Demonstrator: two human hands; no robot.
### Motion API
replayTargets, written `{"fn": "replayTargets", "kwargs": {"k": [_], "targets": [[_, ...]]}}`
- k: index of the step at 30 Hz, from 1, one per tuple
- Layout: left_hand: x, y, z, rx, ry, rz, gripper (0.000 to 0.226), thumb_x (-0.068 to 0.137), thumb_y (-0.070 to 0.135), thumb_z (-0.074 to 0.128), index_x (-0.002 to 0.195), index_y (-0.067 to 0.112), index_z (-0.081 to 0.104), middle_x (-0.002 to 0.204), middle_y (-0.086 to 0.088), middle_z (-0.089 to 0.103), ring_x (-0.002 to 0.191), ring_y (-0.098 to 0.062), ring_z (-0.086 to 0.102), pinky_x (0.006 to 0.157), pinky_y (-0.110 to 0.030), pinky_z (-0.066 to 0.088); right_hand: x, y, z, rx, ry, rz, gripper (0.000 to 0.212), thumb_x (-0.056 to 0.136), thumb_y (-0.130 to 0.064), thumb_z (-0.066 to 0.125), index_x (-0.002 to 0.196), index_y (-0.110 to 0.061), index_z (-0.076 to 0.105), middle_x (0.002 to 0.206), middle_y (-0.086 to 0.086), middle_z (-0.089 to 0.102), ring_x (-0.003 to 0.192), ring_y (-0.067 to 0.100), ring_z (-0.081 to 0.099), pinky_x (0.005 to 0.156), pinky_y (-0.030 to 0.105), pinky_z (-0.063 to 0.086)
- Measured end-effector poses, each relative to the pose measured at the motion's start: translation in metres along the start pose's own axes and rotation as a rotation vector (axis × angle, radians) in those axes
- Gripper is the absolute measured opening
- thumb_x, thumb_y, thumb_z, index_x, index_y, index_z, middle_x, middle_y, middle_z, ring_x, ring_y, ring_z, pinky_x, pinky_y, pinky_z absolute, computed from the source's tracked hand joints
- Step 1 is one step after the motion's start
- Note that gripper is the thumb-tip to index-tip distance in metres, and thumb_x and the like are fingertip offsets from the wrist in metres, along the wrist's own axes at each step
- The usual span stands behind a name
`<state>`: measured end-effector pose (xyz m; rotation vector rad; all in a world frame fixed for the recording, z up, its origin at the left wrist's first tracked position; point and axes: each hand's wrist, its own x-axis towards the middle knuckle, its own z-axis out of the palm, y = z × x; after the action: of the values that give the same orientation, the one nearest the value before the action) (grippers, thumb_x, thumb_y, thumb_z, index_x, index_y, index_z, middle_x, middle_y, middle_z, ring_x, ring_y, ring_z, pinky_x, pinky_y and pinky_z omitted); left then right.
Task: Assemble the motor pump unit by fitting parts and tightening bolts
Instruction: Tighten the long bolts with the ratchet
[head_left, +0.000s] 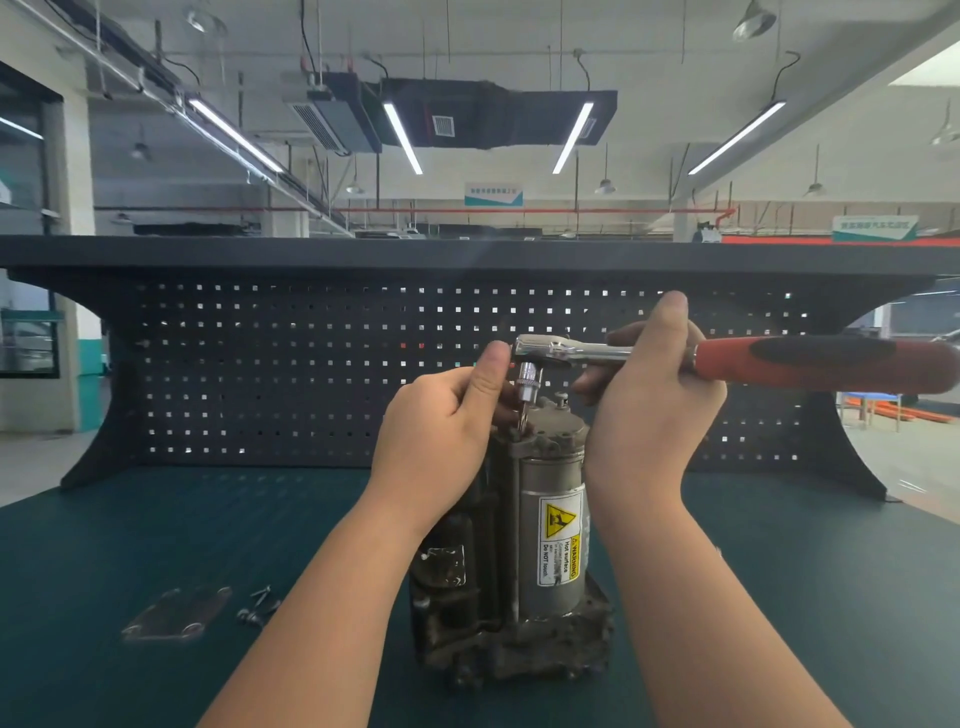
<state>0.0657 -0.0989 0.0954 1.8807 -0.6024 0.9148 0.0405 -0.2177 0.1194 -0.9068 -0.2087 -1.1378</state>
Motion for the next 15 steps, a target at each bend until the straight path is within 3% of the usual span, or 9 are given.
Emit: {"fn": "replayTargets", "kwargs": {"k": [6,10,15], "targets": [[-0.0003,0.0018,-0.0012,0.036,-0.012,0.023,0.092,0.085,0.077,0.024,0.086,-0.005,0.066,0.075,-0.017,0.070,0.071,-0.027,0.063,0.073,-0.046,0.050,0.0018,0.0014,0.0018,-0.003,0.008,-0.007,0.041,0.097,-0.039,0.046,0.073,-0.007,0.052,0.061,0.016,0.054,0.037,0.015,0.054,0.040,0.017,0.040],[-0.0014,0.0048,-0.0021,0.050,-0.007,0.039,0.087,0.085,0.071,0.027,0.086,-0.006,0.067,0.074,-0.018,0.069,0.064,-0.029,0.057,0.066,-0.046,0.049,0.0014,0.0017,0.0021,-0.010,-0.002,-0.035,0.040,0.096,-0.039,0.046,0.069,-0.010,0.050,0.051,-0.001,0.051,0.037,0.015,0.054,0.040,0.017,0.039],[-0.0019,0.0051,-0.0018,0.060,-0.015,0.036,0.083,0.085,0.069,0.027,0.086,-0.004,0.067,0.075,-0.018,0.069,0.063,-0.029,0.057,0.064,-0.047,0.048,0.0001,0.0022,0.0020,-0.002,-0.066,-0.088,0.046,0.092,-0.042,0.046,0.074,0.000,0.051,0.056,0.012,0.050,0.036,0.013,0.052,0.041,0.018,0.040]]}}
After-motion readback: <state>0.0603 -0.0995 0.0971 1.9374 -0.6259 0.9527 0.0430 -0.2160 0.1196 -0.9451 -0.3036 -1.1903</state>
